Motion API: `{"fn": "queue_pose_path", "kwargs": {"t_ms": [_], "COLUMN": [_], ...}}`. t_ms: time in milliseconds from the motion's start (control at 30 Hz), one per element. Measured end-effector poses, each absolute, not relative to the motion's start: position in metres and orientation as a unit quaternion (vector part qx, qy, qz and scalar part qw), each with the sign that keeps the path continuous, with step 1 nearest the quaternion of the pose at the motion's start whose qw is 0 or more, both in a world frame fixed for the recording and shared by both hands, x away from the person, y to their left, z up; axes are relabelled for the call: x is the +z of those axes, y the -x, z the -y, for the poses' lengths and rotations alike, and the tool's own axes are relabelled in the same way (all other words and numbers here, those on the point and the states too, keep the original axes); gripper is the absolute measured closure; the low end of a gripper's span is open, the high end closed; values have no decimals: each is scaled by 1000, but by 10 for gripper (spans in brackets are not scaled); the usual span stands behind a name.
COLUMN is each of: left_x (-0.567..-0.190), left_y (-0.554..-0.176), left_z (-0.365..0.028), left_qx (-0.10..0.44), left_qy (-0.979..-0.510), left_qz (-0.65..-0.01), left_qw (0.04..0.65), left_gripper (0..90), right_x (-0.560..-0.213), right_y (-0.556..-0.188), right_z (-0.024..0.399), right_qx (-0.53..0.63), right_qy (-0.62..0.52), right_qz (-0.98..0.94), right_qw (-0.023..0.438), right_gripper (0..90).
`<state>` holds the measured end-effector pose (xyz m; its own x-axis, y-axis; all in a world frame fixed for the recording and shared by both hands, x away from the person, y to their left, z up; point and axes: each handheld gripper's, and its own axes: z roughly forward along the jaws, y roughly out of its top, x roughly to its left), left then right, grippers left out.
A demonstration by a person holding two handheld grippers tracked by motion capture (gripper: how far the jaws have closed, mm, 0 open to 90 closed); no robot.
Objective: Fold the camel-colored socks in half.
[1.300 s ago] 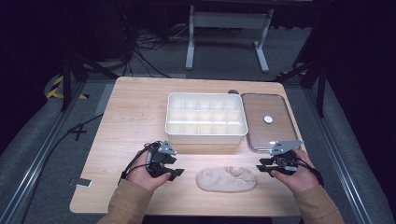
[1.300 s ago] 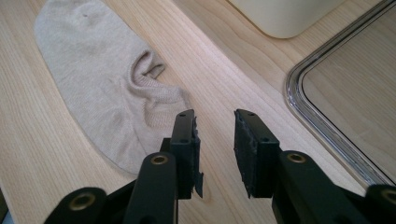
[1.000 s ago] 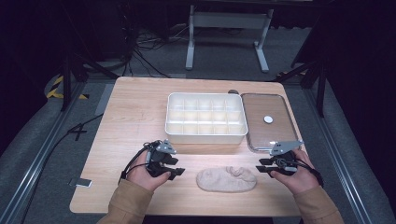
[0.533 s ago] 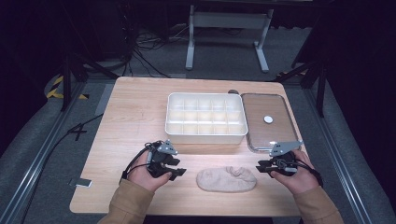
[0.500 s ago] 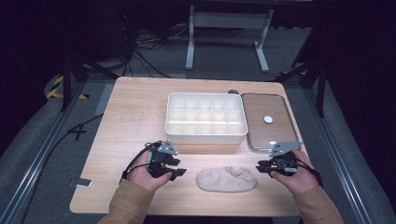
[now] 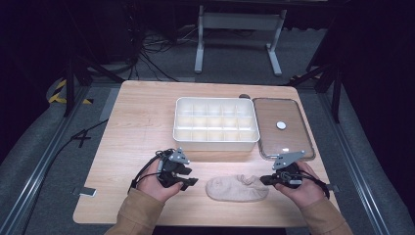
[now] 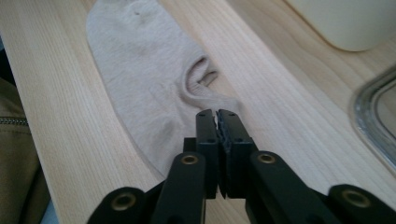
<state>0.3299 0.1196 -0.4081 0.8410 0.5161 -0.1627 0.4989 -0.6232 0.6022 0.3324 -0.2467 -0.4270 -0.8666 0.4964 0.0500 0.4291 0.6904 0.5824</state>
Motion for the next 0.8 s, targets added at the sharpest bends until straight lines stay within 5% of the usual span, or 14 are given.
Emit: {"fn": "queue_pose_path", "kwargs": {"t_ms": [800], "left_x": [-428], "left_y": [-329], "left_z": [-95], "left_qx": [-6], "left_qy": [-909], "left_qz": [-273], "left_qw": [315], "left_gripper": [595], "right_x": [-453], "right_y": [-322], "right_z": [184], "right_qx": [332], "right_qy": [-202], "right_qz": [-920], "right_qw": [52], "right_gripper": [898]}}
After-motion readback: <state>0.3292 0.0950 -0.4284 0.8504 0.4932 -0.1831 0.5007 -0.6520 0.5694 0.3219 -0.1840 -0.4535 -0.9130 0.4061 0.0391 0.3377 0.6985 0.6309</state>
